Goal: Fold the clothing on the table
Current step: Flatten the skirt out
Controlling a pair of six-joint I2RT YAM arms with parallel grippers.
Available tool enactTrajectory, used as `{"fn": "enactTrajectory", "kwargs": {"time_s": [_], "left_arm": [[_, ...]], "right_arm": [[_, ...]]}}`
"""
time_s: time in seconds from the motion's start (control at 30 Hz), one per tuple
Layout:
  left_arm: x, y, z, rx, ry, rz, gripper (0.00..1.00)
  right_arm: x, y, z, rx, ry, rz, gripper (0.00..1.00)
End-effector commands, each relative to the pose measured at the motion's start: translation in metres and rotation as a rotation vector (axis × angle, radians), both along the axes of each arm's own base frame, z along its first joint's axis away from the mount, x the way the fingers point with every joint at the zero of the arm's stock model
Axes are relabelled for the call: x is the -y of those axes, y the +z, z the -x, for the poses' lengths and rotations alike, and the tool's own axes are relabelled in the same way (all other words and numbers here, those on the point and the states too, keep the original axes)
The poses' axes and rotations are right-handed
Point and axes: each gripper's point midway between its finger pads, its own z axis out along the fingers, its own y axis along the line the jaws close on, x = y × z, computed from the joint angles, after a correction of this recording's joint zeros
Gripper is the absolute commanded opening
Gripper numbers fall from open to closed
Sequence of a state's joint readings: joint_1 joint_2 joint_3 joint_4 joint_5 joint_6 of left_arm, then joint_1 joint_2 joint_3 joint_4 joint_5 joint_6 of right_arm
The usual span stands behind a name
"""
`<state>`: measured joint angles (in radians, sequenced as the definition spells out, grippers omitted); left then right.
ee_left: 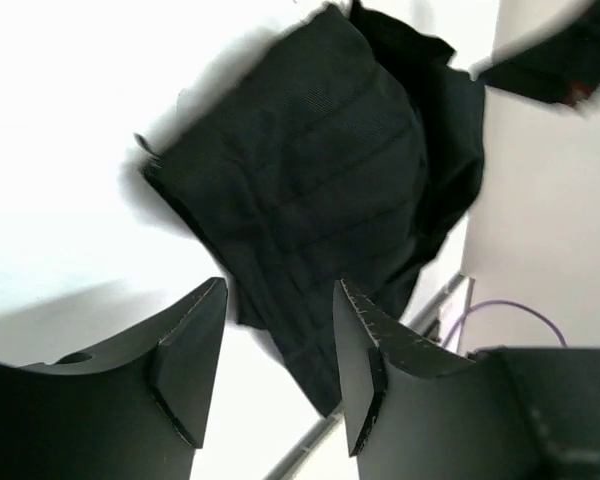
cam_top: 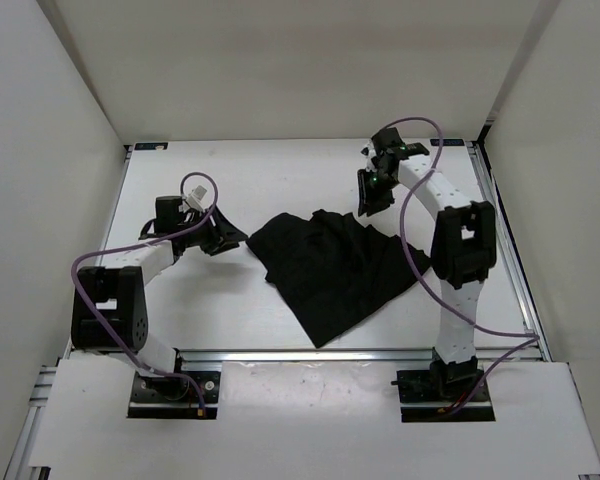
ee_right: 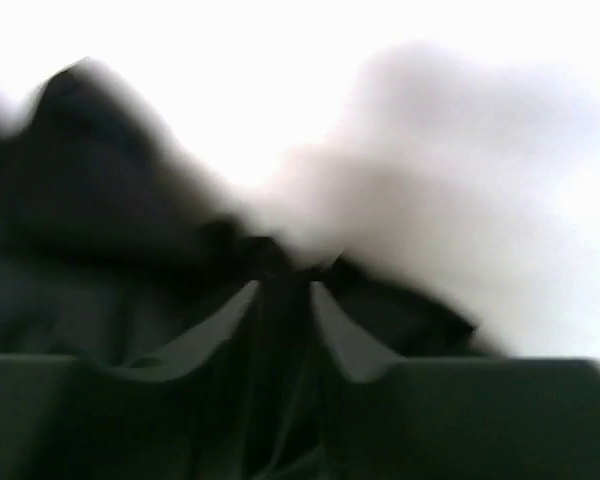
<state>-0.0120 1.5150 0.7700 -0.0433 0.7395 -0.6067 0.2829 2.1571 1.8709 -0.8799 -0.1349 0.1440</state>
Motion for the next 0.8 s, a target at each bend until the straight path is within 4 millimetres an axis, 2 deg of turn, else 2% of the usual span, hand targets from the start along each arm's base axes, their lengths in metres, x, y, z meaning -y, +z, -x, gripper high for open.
{"fn": "enactTrajectory", "kwargs": {"time_s": [0.0, 0.03, 0.07, 0.1, 0.13, 0.17, 0.2, 0.27, 0.3, 0.4, 0.47, 0.57, 0.67, 0.77], "left_arm": [[-0.012, 0.002, -0.027, 0.086, 0.020, -0.079, 0.58], [-0.014, 0.000, -0.034, 0.090, 0.008, -0.104, 0.58], [-0.019, 0.004, -0.042, 0.112, 0.015, -0.146, 0.58], [-0.020, -0.002, -0.049, 0.109, 0.013, -0.187, 0.59], [-0.018, -0.013, -0.050, 0.087, 0.009, -0.213, 0.59], [-0.022, -0.008, -0.062, 0.117, 0.010, -0.235, 0.59], [-0.019, -0.015, -0.062, 0.096, 0.001, -0.259, 0.59], [-0.018, -0.016, -0.074, 0.132, -0.024, -0.299, 0.59], [-0.015, -0.027, -0.078, 0.119, -0.047, -0.302, 0.59], [-0.009, -0.039, -0.082, 0.101, -0.088, -0.293, 0.59], [-0.004, -0.048, -0.082, 0.078, -0.110, -0.279, 0.58], [0.004, -0.064, -0.070, 0.028, -0.138, -0.238, 0.58], [0.007, -0.070, -0.057, 0.011, -0.155, -0.203, 0.57], [0.015, -0.077, -0.036, -0.022, -0.180, -0.159, 0.57]], "right_arm": [[-0.031, 0.067, 0.051, 0.056, 0.080, -0.118, 0.36], [-0.031, 0.054, 0.069, 0.012, 0.091, -0.098, 0.37], [-0.033, 0.059, 0.090, 0.010, 0.112, -0.087, 0.39], [-0.035, 0.059, 0.110, -0.013, 0.117, -0.080, 0.39], [-0.039, 0.058, 0.122, -0.023, 0.132, -0.075, 0.39], [-0.041, 0.056, 0.138, -0.055, 0.126, -0.100, 0.39], [-0.041, 0.065, 0.148, -0.041, 0.124, -0.115, 0.39], [-0.044, 0.056, 0.176, -0.111, 0.103, -0.164, 0.39], [-0.043, 0.064, 0.184, -0.102, 0.082, -0.209, 0.40], [-0.035, 0.057, 0.200, -0.144, 0.021, -0.232, 0.41], [-0.030, 0.060, 0.204, -0.152, -0.012, -0.256, 0.41], [-0.014, 0.060, 0.207, -0.159, -0.061, -0.243, 0.42], [-0.001, 0.062, 0.209, -0.158, -0.107, -0.221, 0.42], [0.003, 0.059, 0.215, -0.186, -0.134, -0.217, 0.42]]}}
